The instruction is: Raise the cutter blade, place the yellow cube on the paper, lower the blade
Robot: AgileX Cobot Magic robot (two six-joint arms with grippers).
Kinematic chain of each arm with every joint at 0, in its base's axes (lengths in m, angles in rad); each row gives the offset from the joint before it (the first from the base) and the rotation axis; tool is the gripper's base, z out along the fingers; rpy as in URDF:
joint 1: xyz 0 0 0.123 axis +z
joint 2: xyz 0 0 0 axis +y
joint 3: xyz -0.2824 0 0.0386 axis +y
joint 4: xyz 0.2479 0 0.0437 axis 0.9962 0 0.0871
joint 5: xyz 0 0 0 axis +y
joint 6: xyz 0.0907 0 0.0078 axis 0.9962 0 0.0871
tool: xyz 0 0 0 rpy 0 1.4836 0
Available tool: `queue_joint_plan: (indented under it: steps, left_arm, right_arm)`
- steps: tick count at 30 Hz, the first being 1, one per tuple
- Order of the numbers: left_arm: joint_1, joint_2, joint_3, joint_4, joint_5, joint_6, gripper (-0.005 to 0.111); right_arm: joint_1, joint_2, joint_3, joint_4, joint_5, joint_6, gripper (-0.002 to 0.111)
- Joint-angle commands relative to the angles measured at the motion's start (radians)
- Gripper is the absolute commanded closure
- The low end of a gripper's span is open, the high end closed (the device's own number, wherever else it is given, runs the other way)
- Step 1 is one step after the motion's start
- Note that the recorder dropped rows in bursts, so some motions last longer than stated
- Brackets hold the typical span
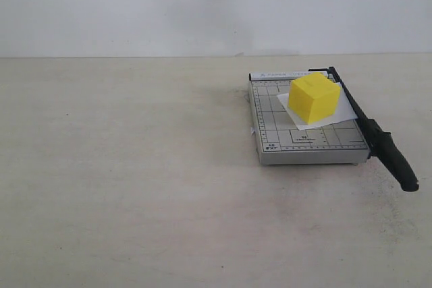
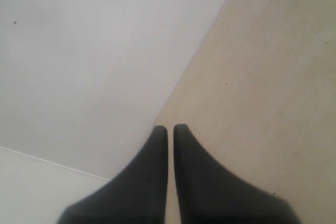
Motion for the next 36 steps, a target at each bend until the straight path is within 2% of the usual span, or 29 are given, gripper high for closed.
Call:
queue_joint_plan:
  steps: [1, 20, 21, 23, 24, 25, 26, 27, 28, 29, 30, 31, 33, 36]
  left_arm:
    - [0.003, 0.002, 0.004, -0.004, 0.003, -0.002, 0.102]
    - [0.003, 0.002, 0.004, 0.01, 0.0, -0.019, 0.102]
    - [0.003, 0.002, 0.004, -0.017, -0.017, -0.058, 0.102]
    - [0.001, 0.002, 0.004, -0.235, -0.077, -0.296, 0.102]
    - [0.001, 0.002, 0.004, -0.304, -0.13, -0.519, 0.102]
    - [0.001, 0.002, 0.004, -0.288, -0.13, -0.67, 0.102]
    - [0.003, 0.002, 0.004, -0.191, -0.075, -0.962, 0.102]
    - [0.003, 0.002, 0.004, -0.115, -0.017, -1.126, 0.102]
    - [0.003, 0.002, 0.004, 0.012, 0.117, -1.359, 0.102]
    - [0.003, 0.002, 0.004, 0.074, 0.129, -1.412, 0.102]
    - [0.0, -0.004, 0.004, 0.158, 0.061, -1.434, 0.102]
    - [-0.005, -0.004, 0.004, 0.18, 0.026, -1.434, 0.102]
    - [-0.018, -0.004, 0.004, 0.144, 0.077, -1.417, 0.102]
    - [-0.018, -0.004, 0.004, 0.149, 0.063, -1.256, 0.102]
  right_arm:
    - [0.001, -0.008, -0.001, -0.027, 0.014, -0.065, 0.109]
    - [0.001, -0.008, -0.001, 0.022, 0.019, -0.077, 0.109]
    - [0.001, -0.008, -0.001, 0.022, 0.019, -0.077, 0.109]
    - [0.001, -0.008, -0.001, 0.022, 0.019, -0.077, 0.109]
    - [0.001, -0.008, -0.001, 0.022, 0.019, -0.077, 0.109]
    - [0.001, -0.008, -0.001, 0.022, 0.019, -0.077, 0.109]
    - [0.001, -0.008, -0.001, 0.022, 0.019, -0.077, 0.109]
    - [0.001, -0.008, -0.001, 0.022, 0.019, -0.077, 0.109]
    - [0.001, -0.008, -0.001, 0.022, 0.019, -0.077, 0.109]
    - [0.001, -0.008, -0.001, 0.022, 0.019, -0.077, 0.109]
    - [0.001, -0.008, -0.001, 0.022, 0.019, -0.077, 0.109]
    - [0.001, -0.008, -0.001, 0.022, 0.019, -0.077, 0.109]
    - [0.001, -0.008, -0.001, 0.022, 0.019, -0.077, 0.109]
    - [0.001, -0.008, -0.001, 0.022, 0.019, -0.077, 0.109]
